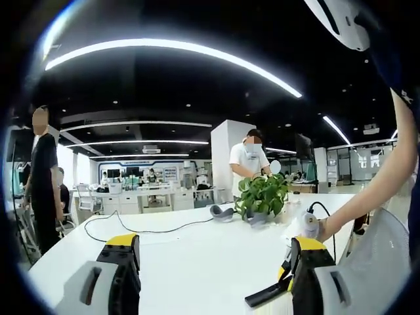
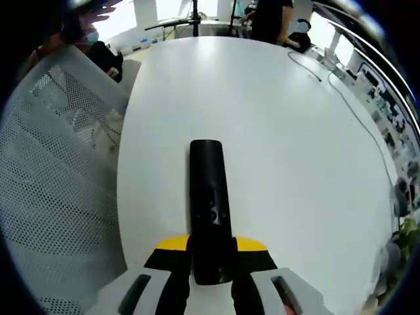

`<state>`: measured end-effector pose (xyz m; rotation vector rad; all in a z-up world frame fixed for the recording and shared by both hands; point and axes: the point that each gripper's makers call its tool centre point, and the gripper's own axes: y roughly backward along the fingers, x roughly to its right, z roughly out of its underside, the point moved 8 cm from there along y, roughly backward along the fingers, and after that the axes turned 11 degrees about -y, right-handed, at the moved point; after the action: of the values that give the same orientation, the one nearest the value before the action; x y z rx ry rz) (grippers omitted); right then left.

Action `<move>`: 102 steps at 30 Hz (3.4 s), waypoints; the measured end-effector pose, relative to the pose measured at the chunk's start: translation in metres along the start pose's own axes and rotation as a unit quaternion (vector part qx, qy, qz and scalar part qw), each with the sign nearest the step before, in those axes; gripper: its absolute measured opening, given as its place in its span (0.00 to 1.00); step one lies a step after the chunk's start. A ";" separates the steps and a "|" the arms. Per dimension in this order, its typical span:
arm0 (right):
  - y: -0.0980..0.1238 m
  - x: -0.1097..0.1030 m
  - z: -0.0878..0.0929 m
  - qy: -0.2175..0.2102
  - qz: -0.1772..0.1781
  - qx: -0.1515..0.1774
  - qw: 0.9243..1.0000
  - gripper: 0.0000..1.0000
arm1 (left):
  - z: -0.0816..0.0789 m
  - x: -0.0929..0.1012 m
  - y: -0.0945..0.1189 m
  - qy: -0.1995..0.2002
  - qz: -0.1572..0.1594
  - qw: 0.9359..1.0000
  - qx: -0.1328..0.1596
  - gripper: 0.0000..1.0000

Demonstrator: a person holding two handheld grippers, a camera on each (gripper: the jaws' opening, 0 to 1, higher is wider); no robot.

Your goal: Press the specified remote control buttons in sequence, fully releasing each button before pressing the next.

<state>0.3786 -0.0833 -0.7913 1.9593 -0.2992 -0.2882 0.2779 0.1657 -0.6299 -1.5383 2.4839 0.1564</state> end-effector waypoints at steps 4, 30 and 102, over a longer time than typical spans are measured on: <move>-0.001 0.003 -0.002 0.006 0.000 -0.003 1.000 0.21 | 0.001 0.000 0.000 -0.001 0.000 1.000 -0.002 1.00; -0.004 0.030 -0.014 0.029 -0.007 -0.019 0.999 0.21 | 0.004 -0.001 -0.002 -0.004 -0.006 1.000 -0.012 1.00; -0.012 0.082 -0.040 0.059 -0.005 -0.036 0.998 0.21 | 0.006 -0.002 -0.002 -0.006 -0.014 0.999 -0.033 1.00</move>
<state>0.4700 -0.0726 -0.7917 1.8989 -0.2005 -0.1856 0.2812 0.1676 -0.6356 -1.5928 2.4694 0.2462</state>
